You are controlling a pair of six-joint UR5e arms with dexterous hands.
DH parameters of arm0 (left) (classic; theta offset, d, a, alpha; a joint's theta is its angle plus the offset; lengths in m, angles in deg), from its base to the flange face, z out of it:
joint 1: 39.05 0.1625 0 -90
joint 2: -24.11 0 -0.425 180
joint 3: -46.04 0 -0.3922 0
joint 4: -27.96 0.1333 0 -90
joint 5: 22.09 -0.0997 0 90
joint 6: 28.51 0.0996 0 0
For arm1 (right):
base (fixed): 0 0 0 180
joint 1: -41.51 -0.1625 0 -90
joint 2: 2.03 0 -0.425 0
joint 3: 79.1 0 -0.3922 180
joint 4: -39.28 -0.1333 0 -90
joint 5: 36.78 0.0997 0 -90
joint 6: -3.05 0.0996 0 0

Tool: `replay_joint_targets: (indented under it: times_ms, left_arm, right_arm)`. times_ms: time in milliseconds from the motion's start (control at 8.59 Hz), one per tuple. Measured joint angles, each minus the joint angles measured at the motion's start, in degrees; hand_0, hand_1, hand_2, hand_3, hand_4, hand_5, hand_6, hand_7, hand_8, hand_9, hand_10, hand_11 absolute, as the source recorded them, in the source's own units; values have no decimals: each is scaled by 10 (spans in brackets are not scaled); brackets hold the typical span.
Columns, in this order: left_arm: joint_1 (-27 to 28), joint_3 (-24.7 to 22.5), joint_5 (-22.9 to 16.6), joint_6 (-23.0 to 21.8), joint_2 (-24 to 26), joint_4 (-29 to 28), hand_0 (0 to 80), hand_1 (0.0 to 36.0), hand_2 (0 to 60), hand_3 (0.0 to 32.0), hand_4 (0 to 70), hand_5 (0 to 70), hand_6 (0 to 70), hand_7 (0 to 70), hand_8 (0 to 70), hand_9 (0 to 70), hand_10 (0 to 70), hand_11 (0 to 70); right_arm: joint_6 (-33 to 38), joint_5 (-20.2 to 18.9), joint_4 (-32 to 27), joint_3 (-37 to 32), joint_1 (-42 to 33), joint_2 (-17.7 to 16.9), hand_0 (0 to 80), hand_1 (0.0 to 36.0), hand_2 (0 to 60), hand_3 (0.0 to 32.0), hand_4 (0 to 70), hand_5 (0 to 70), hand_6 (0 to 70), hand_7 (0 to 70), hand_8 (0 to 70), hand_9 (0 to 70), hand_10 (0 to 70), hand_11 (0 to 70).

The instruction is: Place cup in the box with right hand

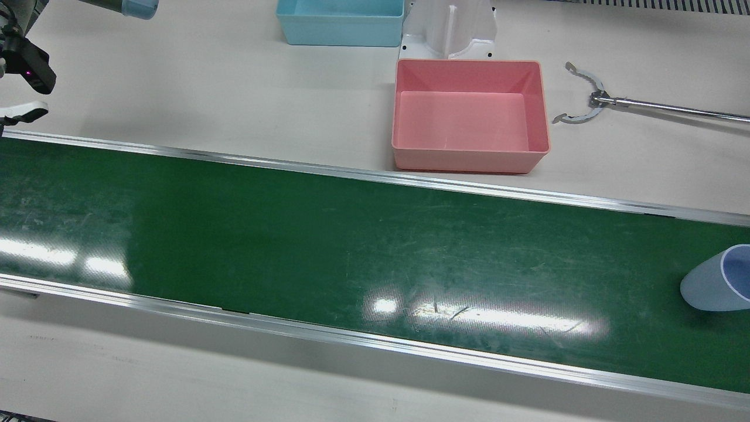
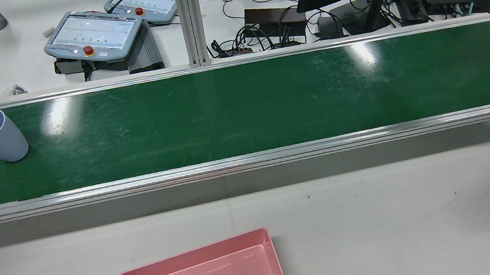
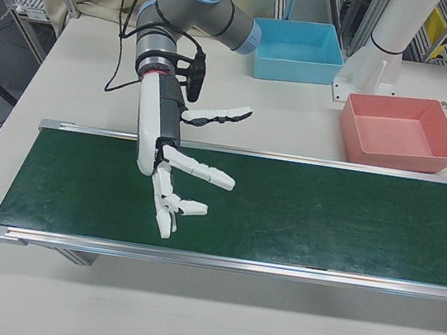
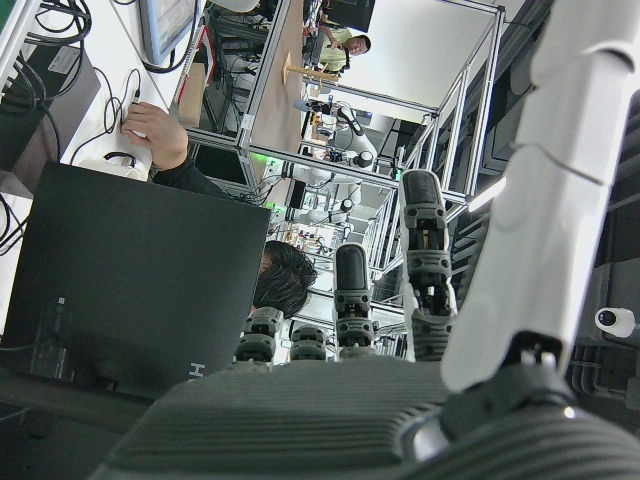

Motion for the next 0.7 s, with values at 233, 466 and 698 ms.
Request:
replay_joint_targets:
  times_ms: [233,466,698]
  left_arm:
    - [0,0,0,0,0,0,0,0,0,0,0,0,0,0,0,0,0,0]
    - [0,0,0,0,0,0,0,0,0,0,0,0,0,0,0,0,0,0]
    - [0,0,0,0,0,0,0,0,0,0,0,0,0,0,0,0,0,0]
  right_arm:
    - [0,0,0,0,0,0,559,125,0,0,348,52,92,422,12,89,63,109]
    - [0,0,0,1,0,0,559,125,0,0,338,53,89,407,9,82,60,105]
    - [0,-2,0,0,0,0,559,125,0,0,343,53,91,414,11,86,62,106]
